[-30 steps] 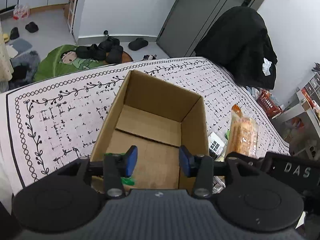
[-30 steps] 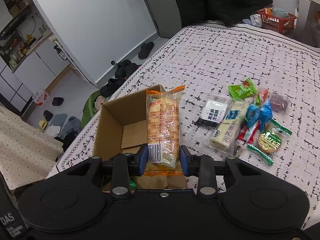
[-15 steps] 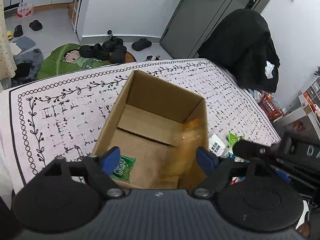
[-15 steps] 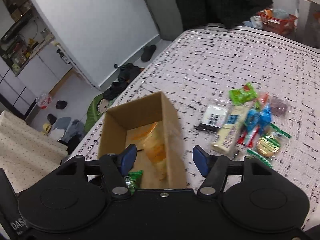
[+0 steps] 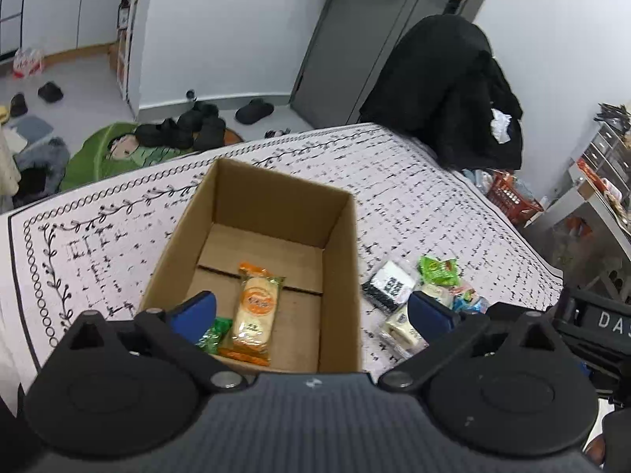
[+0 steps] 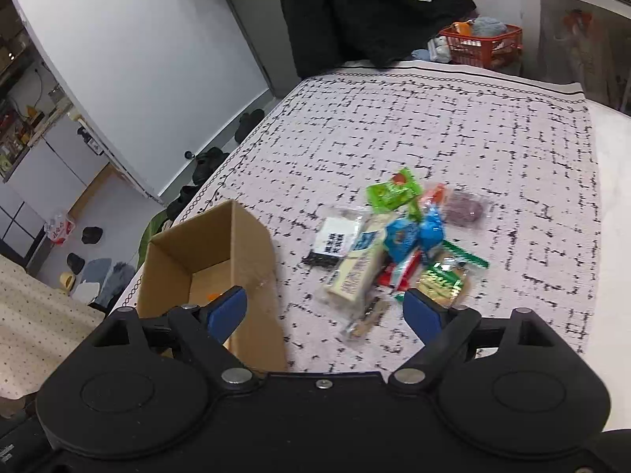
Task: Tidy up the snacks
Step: 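Carry both snacks over the cardboard box and open both grippers to drop them, then grasp the cream cake bar with the left gripper while the right grasps a green-wrapped snack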
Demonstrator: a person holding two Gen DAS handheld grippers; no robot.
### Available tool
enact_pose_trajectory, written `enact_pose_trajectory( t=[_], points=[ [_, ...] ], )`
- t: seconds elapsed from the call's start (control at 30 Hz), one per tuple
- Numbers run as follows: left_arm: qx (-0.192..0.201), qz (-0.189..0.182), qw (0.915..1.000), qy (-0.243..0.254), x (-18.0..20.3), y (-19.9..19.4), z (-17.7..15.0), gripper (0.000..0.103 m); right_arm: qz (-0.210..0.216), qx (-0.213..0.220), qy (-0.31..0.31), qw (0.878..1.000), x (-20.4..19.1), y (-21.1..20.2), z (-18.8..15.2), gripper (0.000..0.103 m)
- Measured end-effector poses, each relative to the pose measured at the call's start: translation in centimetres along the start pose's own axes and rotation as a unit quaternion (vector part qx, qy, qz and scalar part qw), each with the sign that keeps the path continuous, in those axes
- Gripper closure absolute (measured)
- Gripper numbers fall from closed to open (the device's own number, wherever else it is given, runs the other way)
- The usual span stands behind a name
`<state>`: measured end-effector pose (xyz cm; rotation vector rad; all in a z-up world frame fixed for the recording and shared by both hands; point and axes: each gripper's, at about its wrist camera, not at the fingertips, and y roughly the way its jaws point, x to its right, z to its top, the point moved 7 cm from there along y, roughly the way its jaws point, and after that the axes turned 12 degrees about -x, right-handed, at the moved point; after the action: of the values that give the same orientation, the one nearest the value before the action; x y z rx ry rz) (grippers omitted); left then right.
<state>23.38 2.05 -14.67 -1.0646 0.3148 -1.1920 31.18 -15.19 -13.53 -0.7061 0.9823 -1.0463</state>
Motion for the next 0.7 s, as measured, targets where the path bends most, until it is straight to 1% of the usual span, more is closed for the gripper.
enact_pose_trajectory(
  t=[0.17, 0.27, 0.37, 0.43, 0.5, 0.6, 0.7],
  points=[
    [0.002, -0.004, 0.9997, 0.022, 1.7, 0.0, -0.5, 0.000, -0.004, 0.005, 0.012, 1.000, 2.5, -0.4, 0.0, 0.012],
    [0.008, 0.001, 0.9994, 0.033, 2.5, 0.0, -0.8, 0.000, -0.004, 0.005, 0.020, 1.000, 3.8, -0.4, -0.1, 0.012],
    [0.006, -0.005, 0.9990, 0.044, 3.5, 0.3, -1.2, 0.000, -0.002, 0.002, 0.023, 1.000, 5.0, -0.3, -0.2, 0.012],
    [0.011, 0.005, 0.9983, 0.057, 4.1, 0.4, -1.4, 0.000, -0.001, 0.003, 0.028, 1.000, 5.9, -0.2, -0.3, 0.012],
    [0.013, 0.005, 0.9975, 0.070, 4.7, 0.4, -1.6, 0.000, 0.001, 0.000, 0.041, 0.999, 7.0, 0.0, -0.4, 0.012],
    [0.011, 0.018, 0.9973, 0.071, 5.2, 0.5, -1.6, 0.000, 0.013, -0.003, 0.058, 0.998, 8.2, 0.3, -0.6, 0.012],
    [0.001, 0.028, 0.9968, 0.074, 5.6, 0.9, -1.5, 0.000, 0.026, 0.002, 0.064, 0.998, 8.9, 0.5, -0.7, 0.012]
  ],
)
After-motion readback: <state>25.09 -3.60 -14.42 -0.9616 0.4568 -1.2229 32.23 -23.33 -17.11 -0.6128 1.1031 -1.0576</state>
